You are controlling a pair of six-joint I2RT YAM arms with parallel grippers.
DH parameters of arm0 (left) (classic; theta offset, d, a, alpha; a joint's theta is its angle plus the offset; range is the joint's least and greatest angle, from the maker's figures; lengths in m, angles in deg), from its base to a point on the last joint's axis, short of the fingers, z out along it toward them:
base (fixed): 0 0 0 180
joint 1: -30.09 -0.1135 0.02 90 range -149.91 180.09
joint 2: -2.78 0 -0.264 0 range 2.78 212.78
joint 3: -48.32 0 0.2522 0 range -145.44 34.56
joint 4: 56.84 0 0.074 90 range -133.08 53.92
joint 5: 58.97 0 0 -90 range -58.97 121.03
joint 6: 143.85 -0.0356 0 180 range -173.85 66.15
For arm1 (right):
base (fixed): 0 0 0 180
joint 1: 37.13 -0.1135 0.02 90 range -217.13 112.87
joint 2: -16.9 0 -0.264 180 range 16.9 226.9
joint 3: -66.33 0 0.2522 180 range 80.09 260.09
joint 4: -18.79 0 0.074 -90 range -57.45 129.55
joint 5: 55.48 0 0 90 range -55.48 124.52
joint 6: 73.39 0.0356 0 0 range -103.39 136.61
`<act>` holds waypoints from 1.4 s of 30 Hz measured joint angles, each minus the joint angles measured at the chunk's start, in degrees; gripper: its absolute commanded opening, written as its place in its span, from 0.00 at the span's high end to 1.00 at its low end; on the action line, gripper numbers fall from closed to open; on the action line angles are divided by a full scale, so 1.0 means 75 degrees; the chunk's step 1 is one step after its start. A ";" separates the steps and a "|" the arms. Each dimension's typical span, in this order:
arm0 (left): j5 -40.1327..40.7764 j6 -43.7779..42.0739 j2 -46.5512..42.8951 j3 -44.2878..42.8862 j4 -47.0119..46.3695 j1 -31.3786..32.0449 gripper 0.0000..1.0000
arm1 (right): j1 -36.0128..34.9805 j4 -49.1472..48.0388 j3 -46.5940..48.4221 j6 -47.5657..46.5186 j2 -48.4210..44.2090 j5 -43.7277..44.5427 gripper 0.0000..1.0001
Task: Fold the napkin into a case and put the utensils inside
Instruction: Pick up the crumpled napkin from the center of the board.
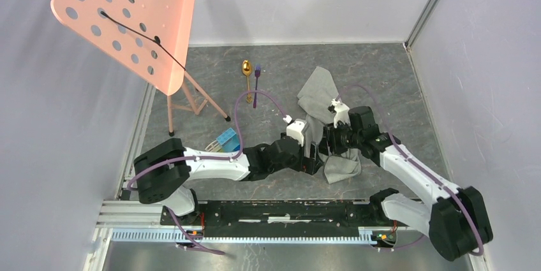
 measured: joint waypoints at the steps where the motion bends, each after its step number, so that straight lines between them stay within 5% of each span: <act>1: -0.0003 0.0000 0.0000 0.0096 -0.0076 0.0000 0.02 | -0.0041 0.0274 0.0000 -0.0017 -0.0149 0.0111 0.35; 2: -0.0009 0.0000 0.0003 0.0160 -0.0096 0.0000 0.02 | -0.0044 0.0525 0.0000 -0.0017 -0.0376 0.0417 0.23; 6: -0.0023 0.0000 0.0236 0.0160 0.0012 0.0000 0.07 | -0.0032 0.1478 0.0082 0.0280 -0.1536 0.2078 0.07; 12: 0.0326 0.0000 0.1227 -0.0714 0.1072 0.0000 0.15 | -0.0026 0.2620 0.0187 0.1320 -0.2066 0.4167 0.21; 20: 0.1000 -0.0047 0.2101 -0.1845 0.2063 -0.0015 0.11 | -0.0082 0.2926 -0.0749 0.2323 -0.1699 0.4578 0.22; 23: 0.1285 -0.0137 0.2425 -0.2238 0.2200 -0.0023 0.15 | -0.0198 0.2897 -0.1285 0.2640 -0.1696 0.4867 0.32; 29: 0.1958 -0.0227 0.2873 -0.2716 0.2416 -0.0050 0.49 | -0.0283 0.2535 -0.1460 0.2926 -0.1708 0.5983 0.79; 33: 0.2401 -0.0294 0.3086 -0.3019 0.2821 -0.0117 0.72 | -0.0283 0.2559 -0.1294 0.2567 -0.1647 0.6470 0.82; 35: 0.2556 -0.0329 0.3089 -0.3016 0.2940 -0.0178 0.96 | -0.0283 0.2550 -0.1043 0.2264 -0.1647 0.6575 0.81; 42: 0.2882 -0.0437 0.2224 -0.1982 0.3316 -0.0545 0.98 | -0.0283 0.2334 0.0857 0.0697 -0.1425 0.6607 0.64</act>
